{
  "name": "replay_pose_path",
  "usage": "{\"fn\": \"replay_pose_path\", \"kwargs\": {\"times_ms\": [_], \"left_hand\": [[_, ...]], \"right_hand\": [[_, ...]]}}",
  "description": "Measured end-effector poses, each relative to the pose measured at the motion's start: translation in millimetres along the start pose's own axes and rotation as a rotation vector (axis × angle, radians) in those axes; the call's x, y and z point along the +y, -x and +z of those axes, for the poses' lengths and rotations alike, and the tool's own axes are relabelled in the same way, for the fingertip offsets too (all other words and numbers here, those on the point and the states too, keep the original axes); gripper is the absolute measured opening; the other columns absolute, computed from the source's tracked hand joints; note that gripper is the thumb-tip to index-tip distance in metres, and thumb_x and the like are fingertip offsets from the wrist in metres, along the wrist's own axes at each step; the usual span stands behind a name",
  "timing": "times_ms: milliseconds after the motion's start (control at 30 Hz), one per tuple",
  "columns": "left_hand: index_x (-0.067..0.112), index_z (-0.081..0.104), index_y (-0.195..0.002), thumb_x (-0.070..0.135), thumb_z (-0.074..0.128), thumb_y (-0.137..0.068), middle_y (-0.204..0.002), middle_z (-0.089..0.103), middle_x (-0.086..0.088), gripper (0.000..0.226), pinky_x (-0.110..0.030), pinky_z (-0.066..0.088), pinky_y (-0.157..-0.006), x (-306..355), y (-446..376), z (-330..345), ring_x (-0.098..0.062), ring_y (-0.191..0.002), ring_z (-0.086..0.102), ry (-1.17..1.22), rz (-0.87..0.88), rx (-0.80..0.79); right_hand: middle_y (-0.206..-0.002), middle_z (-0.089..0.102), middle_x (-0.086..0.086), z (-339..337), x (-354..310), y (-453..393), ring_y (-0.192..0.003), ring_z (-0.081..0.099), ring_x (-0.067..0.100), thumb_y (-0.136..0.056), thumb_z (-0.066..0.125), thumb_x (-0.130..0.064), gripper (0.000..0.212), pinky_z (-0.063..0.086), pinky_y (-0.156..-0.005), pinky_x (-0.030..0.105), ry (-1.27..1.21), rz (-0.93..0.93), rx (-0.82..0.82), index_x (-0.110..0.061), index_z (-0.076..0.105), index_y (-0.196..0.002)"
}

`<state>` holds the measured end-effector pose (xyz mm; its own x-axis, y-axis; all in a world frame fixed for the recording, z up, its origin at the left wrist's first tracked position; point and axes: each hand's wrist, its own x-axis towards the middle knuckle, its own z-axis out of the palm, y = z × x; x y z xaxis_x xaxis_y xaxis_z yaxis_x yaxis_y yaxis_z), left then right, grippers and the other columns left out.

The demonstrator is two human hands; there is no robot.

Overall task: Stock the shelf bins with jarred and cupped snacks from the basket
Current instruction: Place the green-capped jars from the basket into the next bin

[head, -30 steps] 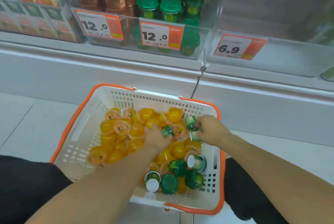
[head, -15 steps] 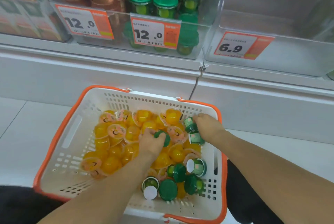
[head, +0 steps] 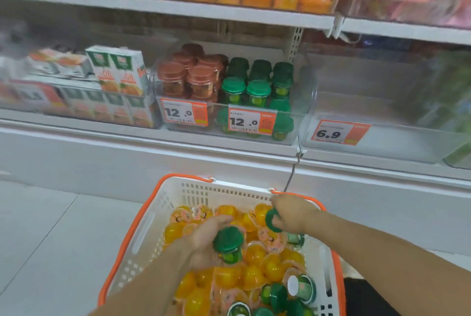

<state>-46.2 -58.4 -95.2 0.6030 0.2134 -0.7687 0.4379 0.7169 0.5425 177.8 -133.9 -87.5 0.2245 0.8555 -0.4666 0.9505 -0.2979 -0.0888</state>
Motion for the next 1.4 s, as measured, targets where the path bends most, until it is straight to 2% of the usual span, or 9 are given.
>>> {"fn": "replay_pose_path", "kwargs": {"times_ms": [133, 233, 467, 633, 767, 900, 1033, 1200, 1400], "left_hand": [[0.009, 0.062, -0.117, 0.051, 0.044, -0.100, -0.087, 0.073, -0.012, 0.049, -0.029, 0.051, -0.073, 70, 44, 6, -0.019, -0.077, 0.067, -0.468, 0.031, 0.012], [0.013, 0.060, -0.115, 0.063, 0.046, -0.094, -0.085, 0.073, -0.009, 0.056, -0.029, 0.048, -0.072, 122, 80, 11, -0.021, -0.078, 0.065, -0.666, 0.079, 0.052], [0.009, 0.064, -0.113, 0.078, 0.044, -0.085, -0.090, 0.069, -0.017, 0.077, -0.033, 0.053, -0.069, 148, 109, 33, -0.026, -0.078, 0.062, -0.441, 0.263, -0.021], [0.012, 0.064, -0.100, 0.065, 0.048, -0.091, -0.081, 0.069, -0.013, 0.056, -0.029, 0.049, -0.069, 152, 106, 56, -0.020, -0.064, 0.061, -0.422, 0.340, 0.131], [0.010, 0.065, -0.099, 0.061, 0.050, -0.090, -0.078, 0.067, -0.012, 0.053, -0.027, 0.047, -0.064, 159, 106, 63, -0.018, -0.060, 0.059, -0.395, 0.336, 0.103], [0.012, 0.064, -0.104, 0.055, 0.055, -0.090, -0.077, 0.068, -0.009, 0.045, -0.025, 0.047, -0.059, 169, 111, 66, -0.017, -0.060, 0.063, -0.352, 0.387, 0.009], [0.017, 0.067, -0.109, 0.058, 0.061, -0.087, -0.079, 0.069, -0.011, 0.047, -0.030, 0.049, -0.064, 175, 113, 69, -0.019, -0.064, 0.065, -0.243, 0.467, -0.014], [0.004, 0.066, -0.115, 0.047, 0.058, -0.090, -0.084, 0.071, -0.014, 0.050, -0.033, 0.051, -0.072, 174, 103, 67, -0.025, -0.067, 0.069, -0.035, 0.411, 0.073], [0.007, 0.063, -0.117, 0.032, 0.062, -0.090, -0.082, 0.070, -0.014, 0.036, -0.029, 0.050, -0.061, 167, 89, 62, -0.025, -0.061, 0.070, -0.051, 0.380, 0.127]], "right_hand": [[-0.079, 0.063, 0.008, -74, -27, 22, -0.076, 0.059, 0.026, -0.094, 0.055, -0.036, 0.029, 0.049, -0.069, 0.037, -0.283, -0.058, 0.124, -0.008, 0.060, -0.091], [-0.071, 0.068, 0.011, -120, -36, 38, -0.061, 0.066, 0.021, -0.098, 0.051, -0.025, 0.018, 0.055, -0.061, 0.038, -0.722, -0.030, 0.221, -0.011, 0.060, -0.107], [-0.082, 0.054, 0.020, -152, -46, 60, -0.063, 0.060, 0.022, -0.103, 0.037, -0.009, 0.027, 0.052, -0.062, 0.033, -1.428, -0.098, 0.077, -0.008, 0.053, -0.125], [-0.080, 0.060, 0.011, -159, -46, 61, -0.063, 0.060, 0.017, -0.105, 0.039, -0.019, 0.025, 0.045, -0.056, 0.028, -1.271, -0.117, 0.146, -0.009, 0.054, -0.122], [-0.106, 0.065, -0.011, -174, -34, 67, -0.085, 0.065, 0.005, -0.093, 0.059, -0.052, 0.036, 0.048, -0.066, 0.017, -0.771, -0.157, 0.419, -0.037, 0.053, -0.125], [-0.107, 0.067, -0.019, -189, -26, 73, -0.100, 0.062, 0.001, -0.081, 0.071, -0.057, 0.039, 0.055, -0.082, 0.027, -0.680, -0.366, 0.547, -0.041, 0.065, -0.116], [-0.105, 0.071, -0.018, -206, -20, 76, -0.098, 0.065, 0.006, -0.076, 0.075, -0.055, 0.037, 0.054, -0.079, 0.027, -0.702, -0.411, 0.593, -0.036, 0.074, -0.108], [-0.103, 0.065, -0.018, -233, -5, 54, -0.107, 0.056, 0.007, -0.084, 0.075, -0.045, 0.025, 0.044, -0.086, 0.025, -0.448, -0.112, 0.797, -0.033, 0.071, -0.106], [-0.078, 0.054, -0.008, -251, -6, 13, -0.120, 0.048, 0.028, -0.093, 0.066, -0.028, 0.031, 0.045, -0.089, 0.035, -0.269, 0.075, 0.755, -0.016, 0.065, -0.121]]}}
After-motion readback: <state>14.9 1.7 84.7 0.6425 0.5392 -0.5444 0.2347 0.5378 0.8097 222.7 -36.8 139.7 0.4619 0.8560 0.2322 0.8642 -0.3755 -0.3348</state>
